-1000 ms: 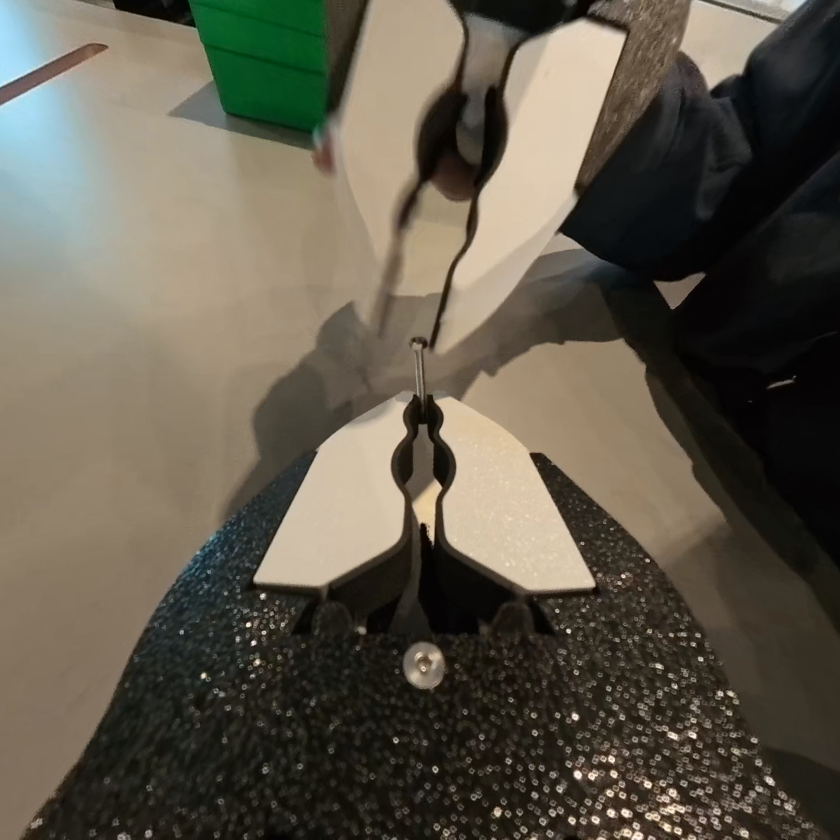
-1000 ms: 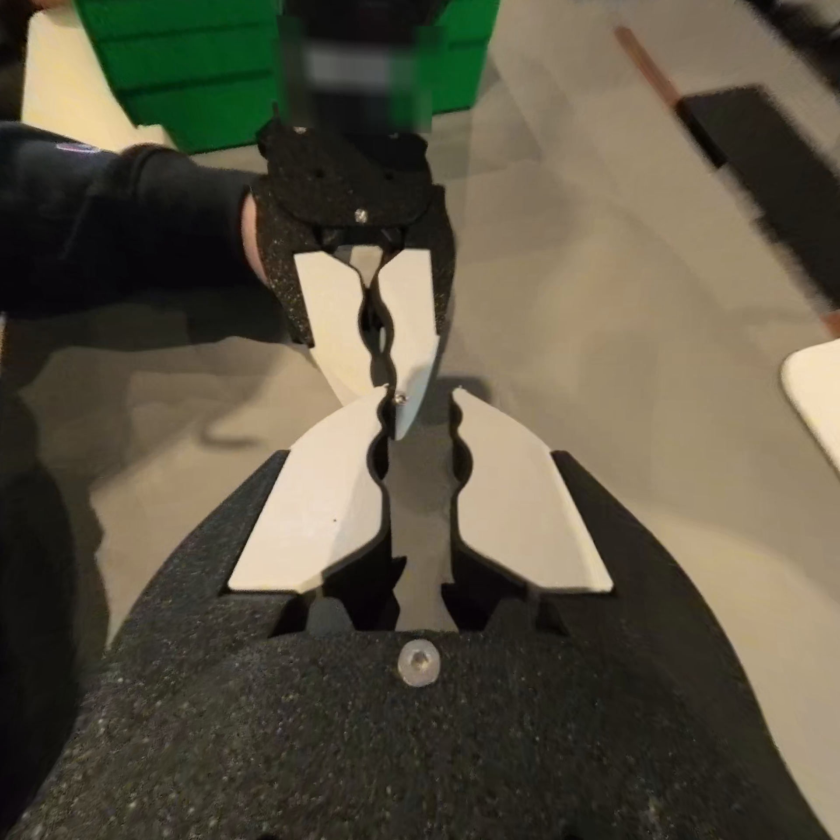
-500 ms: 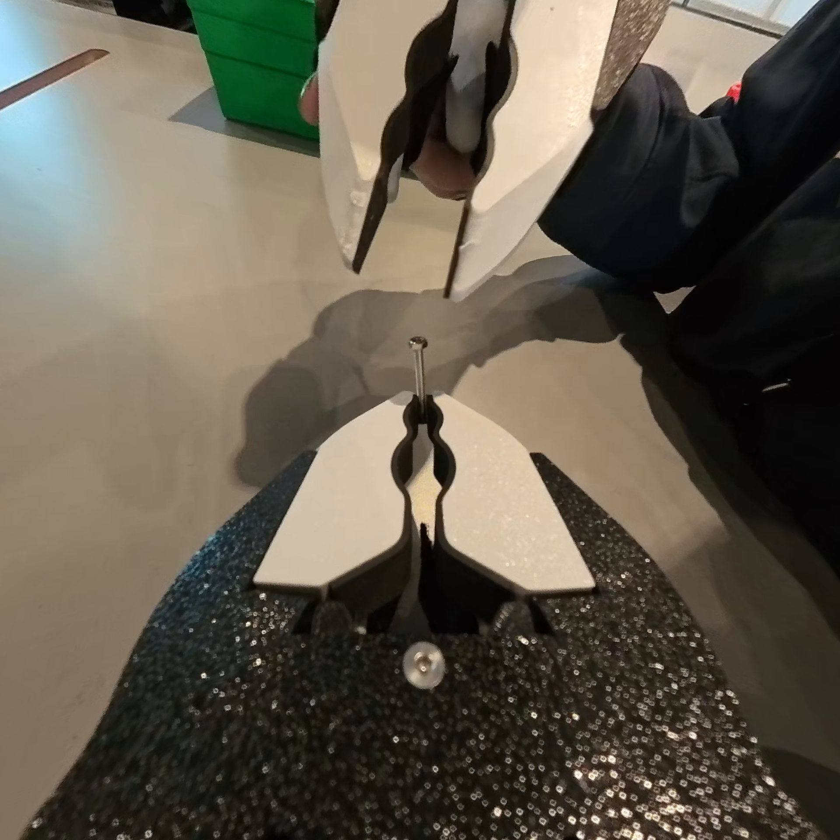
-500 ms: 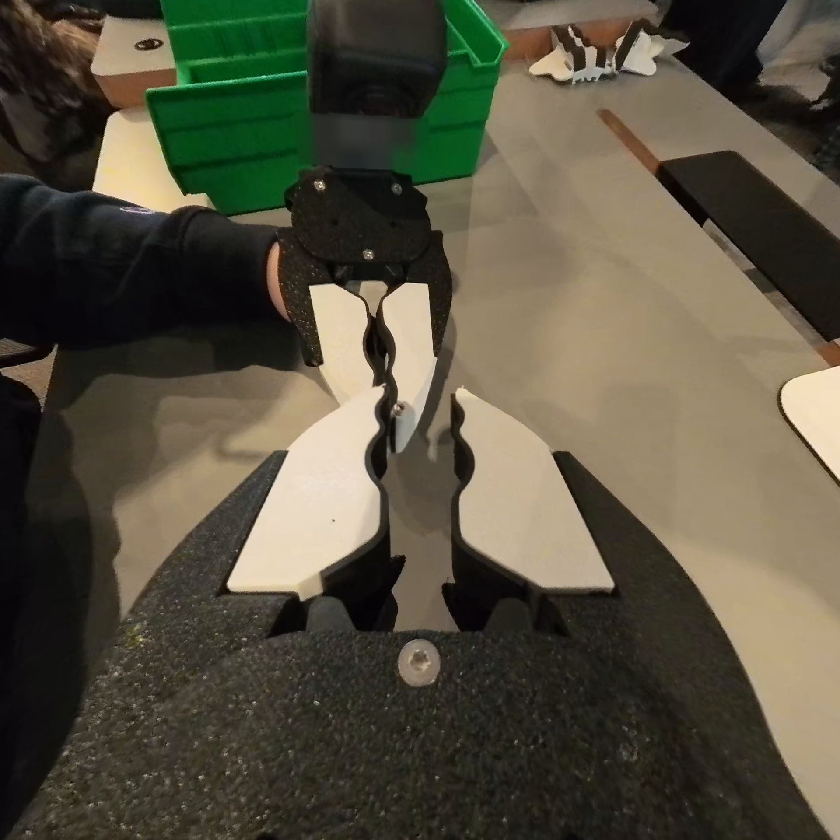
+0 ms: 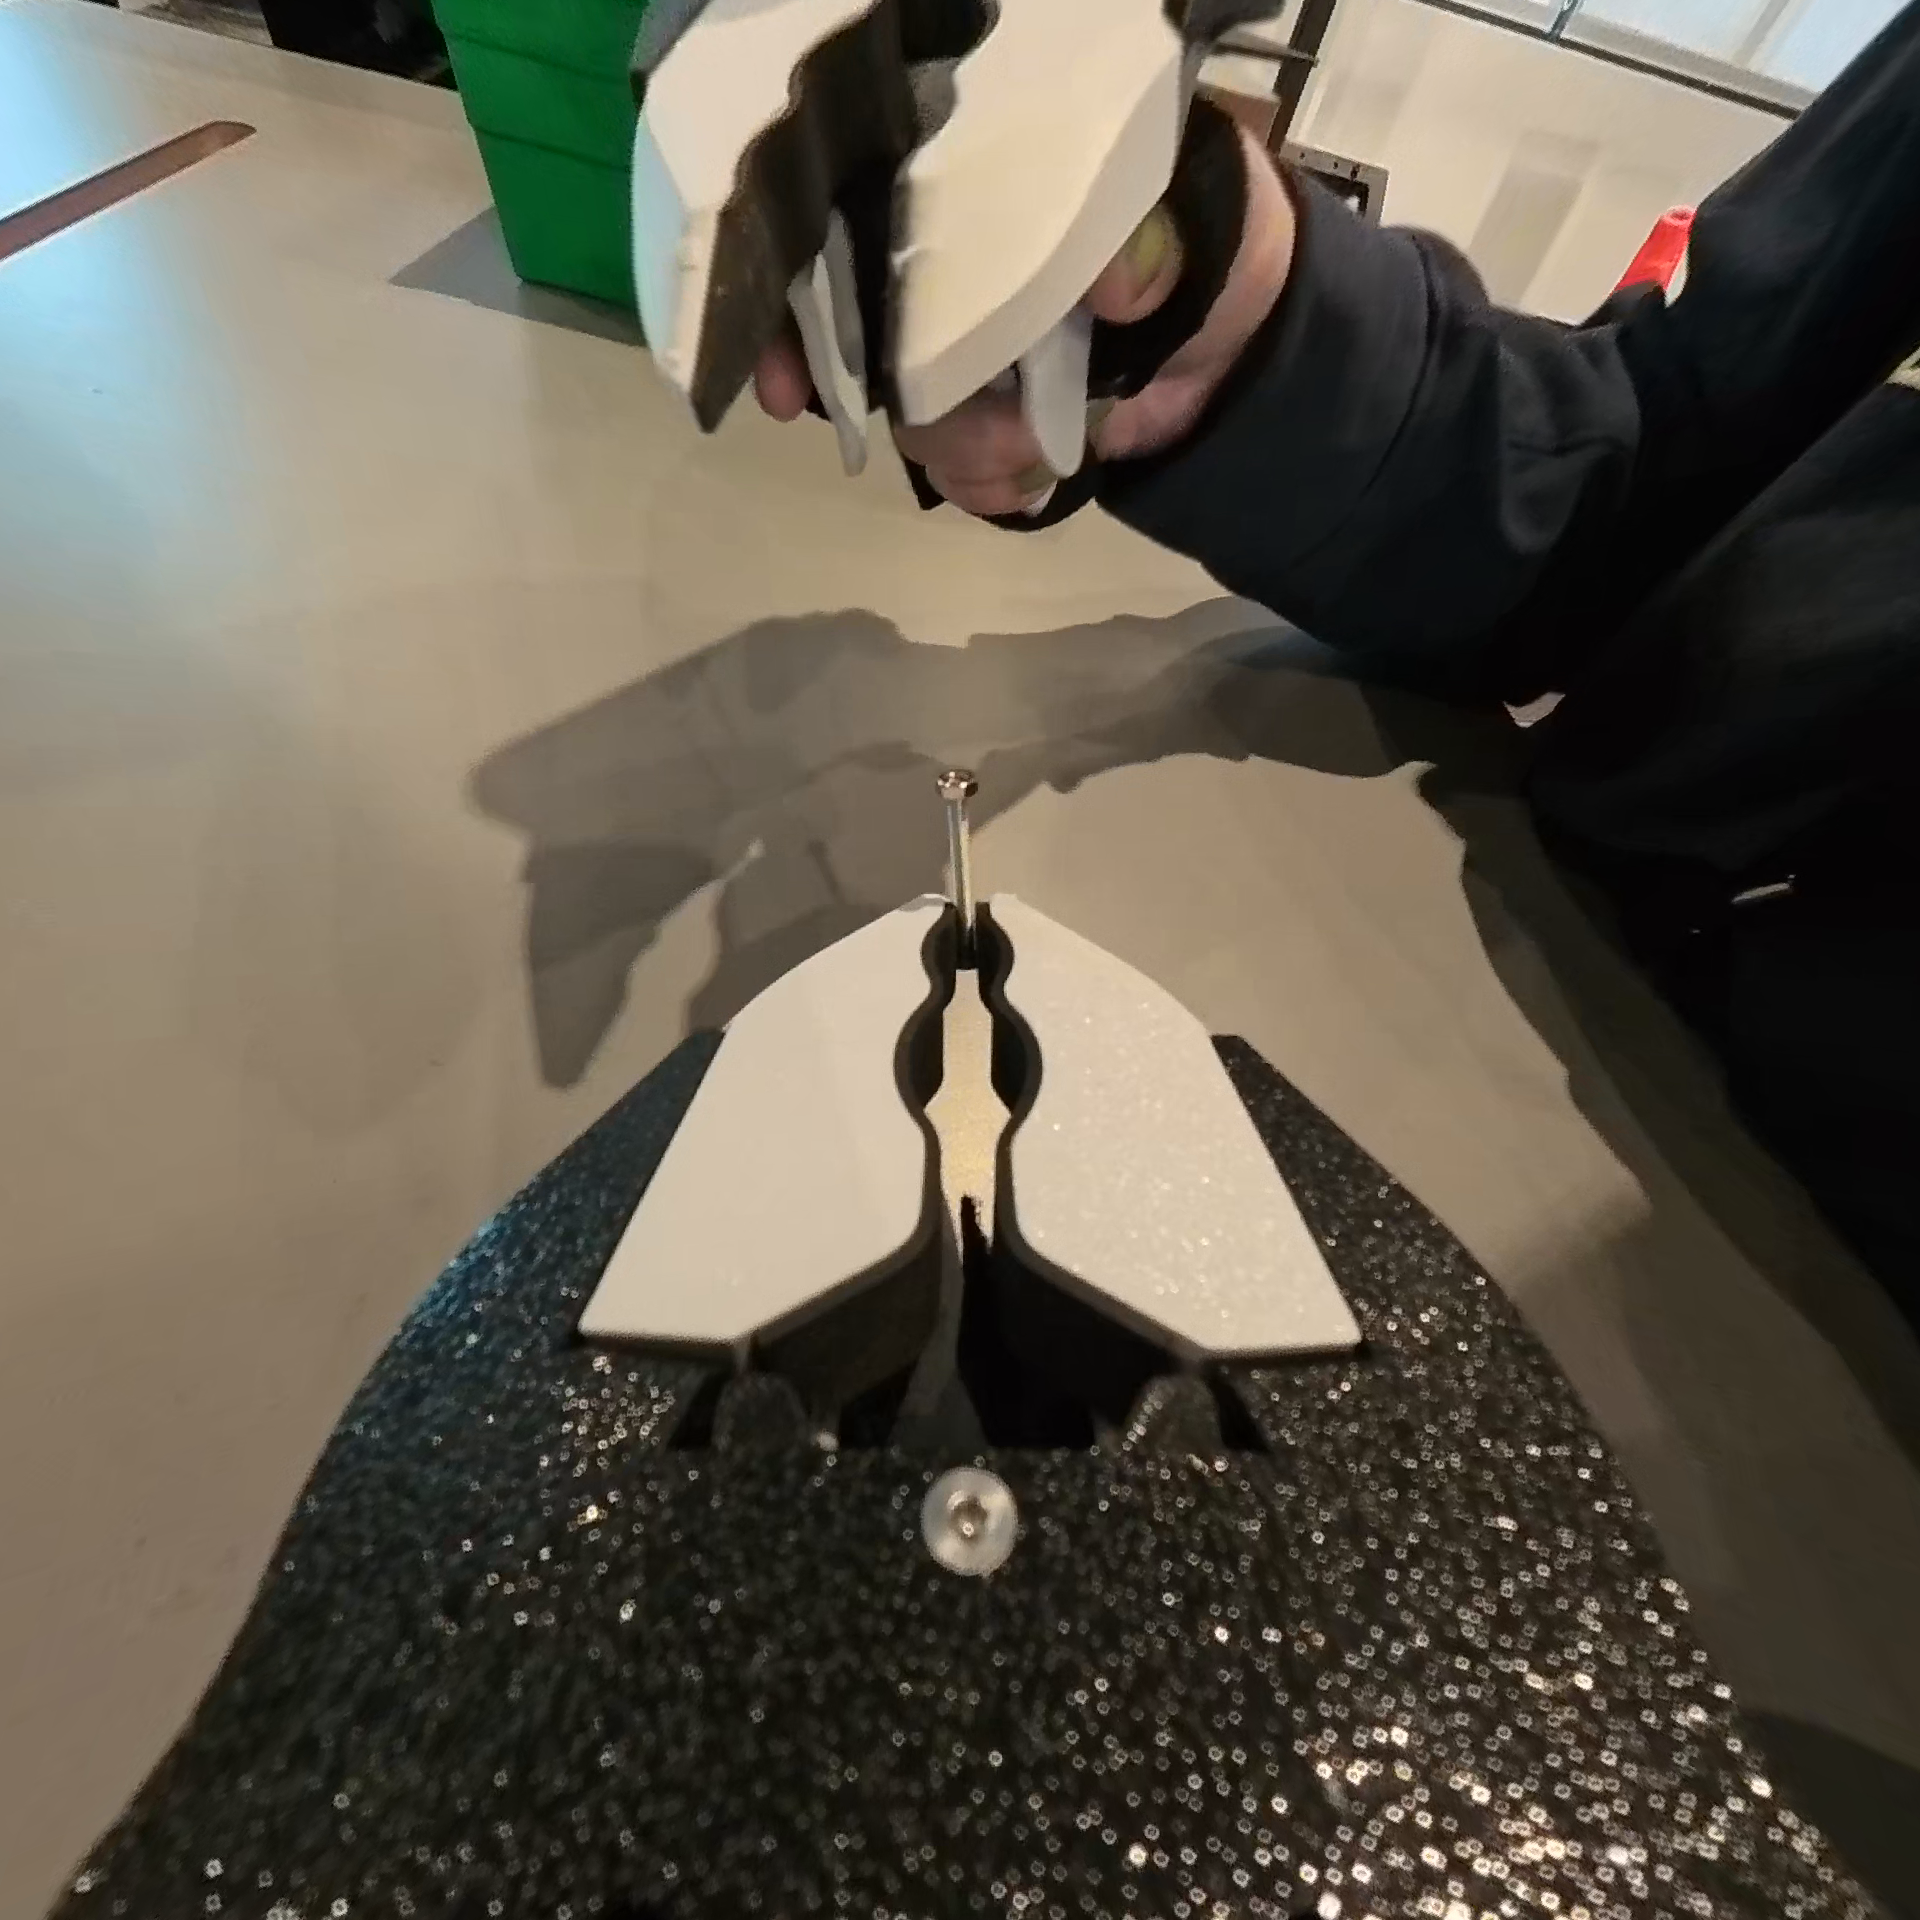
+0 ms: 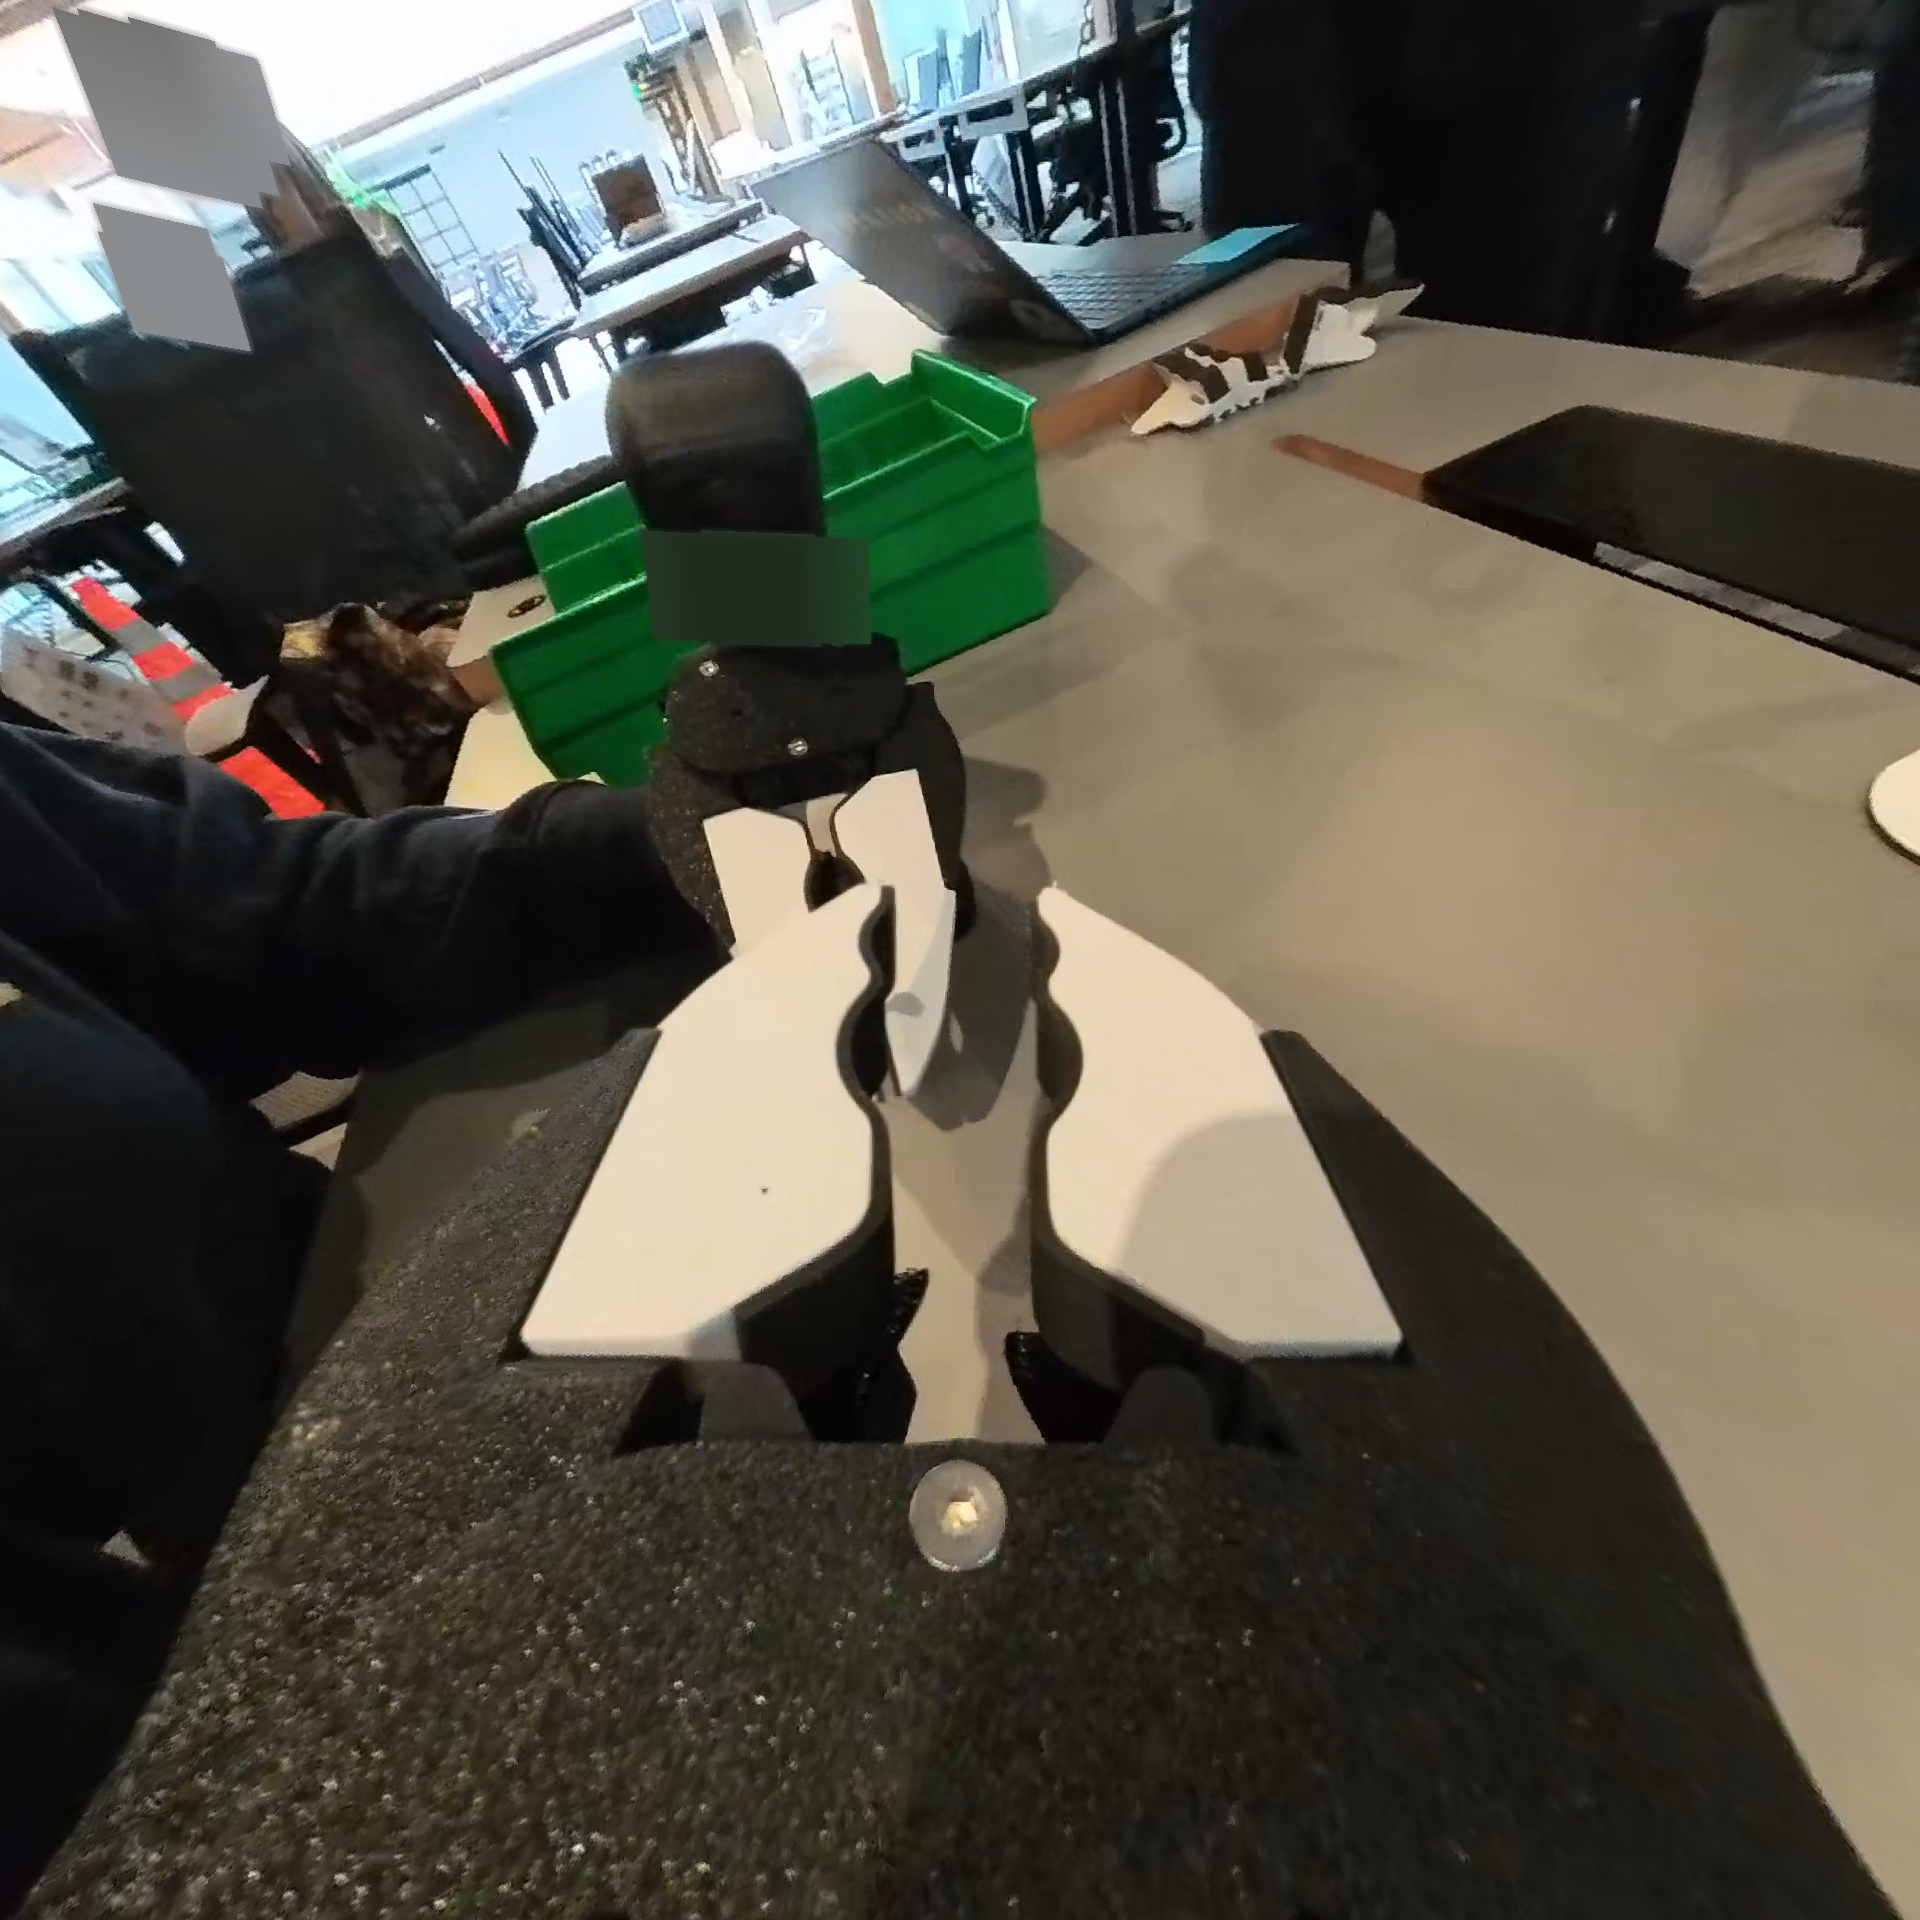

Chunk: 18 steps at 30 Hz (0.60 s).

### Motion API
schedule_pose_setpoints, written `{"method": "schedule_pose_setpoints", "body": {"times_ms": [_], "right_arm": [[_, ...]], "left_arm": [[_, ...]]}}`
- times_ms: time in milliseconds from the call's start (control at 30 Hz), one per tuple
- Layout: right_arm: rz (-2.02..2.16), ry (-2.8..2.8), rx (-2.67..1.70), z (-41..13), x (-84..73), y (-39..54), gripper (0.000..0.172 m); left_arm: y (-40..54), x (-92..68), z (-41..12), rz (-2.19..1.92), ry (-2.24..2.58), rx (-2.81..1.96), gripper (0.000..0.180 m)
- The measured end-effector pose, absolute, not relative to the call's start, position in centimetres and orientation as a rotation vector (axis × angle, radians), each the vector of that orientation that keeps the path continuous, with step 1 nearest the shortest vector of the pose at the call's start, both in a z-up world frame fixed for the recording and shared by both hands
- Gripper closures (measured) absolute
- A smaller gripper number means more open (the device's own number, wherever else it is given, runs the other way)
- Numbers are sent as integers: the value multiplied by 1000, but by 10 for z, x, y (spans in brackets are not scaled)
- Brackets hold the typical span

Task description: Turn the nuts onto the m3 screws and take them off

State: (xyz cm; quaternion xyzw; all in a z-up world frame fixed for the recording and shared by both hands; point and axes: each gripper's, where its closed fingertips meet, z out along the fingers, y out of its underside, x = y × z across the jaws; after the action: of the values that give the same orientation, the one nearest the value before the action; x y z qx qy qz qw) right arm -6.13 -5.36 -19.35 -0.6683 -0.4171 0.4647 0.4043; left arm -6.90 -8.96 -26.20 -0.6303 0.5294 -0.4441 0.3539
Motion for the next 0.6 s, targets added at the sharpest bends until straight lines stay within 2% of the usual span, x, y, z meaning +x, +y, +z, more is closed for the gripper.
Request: {"method": "schedule_pose_setpoints", "body": {"times_ms": [167,300,433,567,600], "right_arm": [[1172,-1080,-1660,-193,-62,-53,147],[1155,-1328,-1571,-193,-69,-65,142],[1444,-1281,-1357,-143,-84,-77,135],[1328,-1119,-1468,-134,-87,-39,131],[1325,-1088,-1503,-135,-86,-33,124]], "left_arm": [[-90,-69,-262,-1145,1372,-1629,178],[-89,-70,-261,-1157,1360,-1626,178],[-89,-71,-258,-1168,1341,-1617,178],[-89,-71,-259,-1159,1339,-1622,178],[-88,-72,-258,-1159,1334,-1618,178]]}}
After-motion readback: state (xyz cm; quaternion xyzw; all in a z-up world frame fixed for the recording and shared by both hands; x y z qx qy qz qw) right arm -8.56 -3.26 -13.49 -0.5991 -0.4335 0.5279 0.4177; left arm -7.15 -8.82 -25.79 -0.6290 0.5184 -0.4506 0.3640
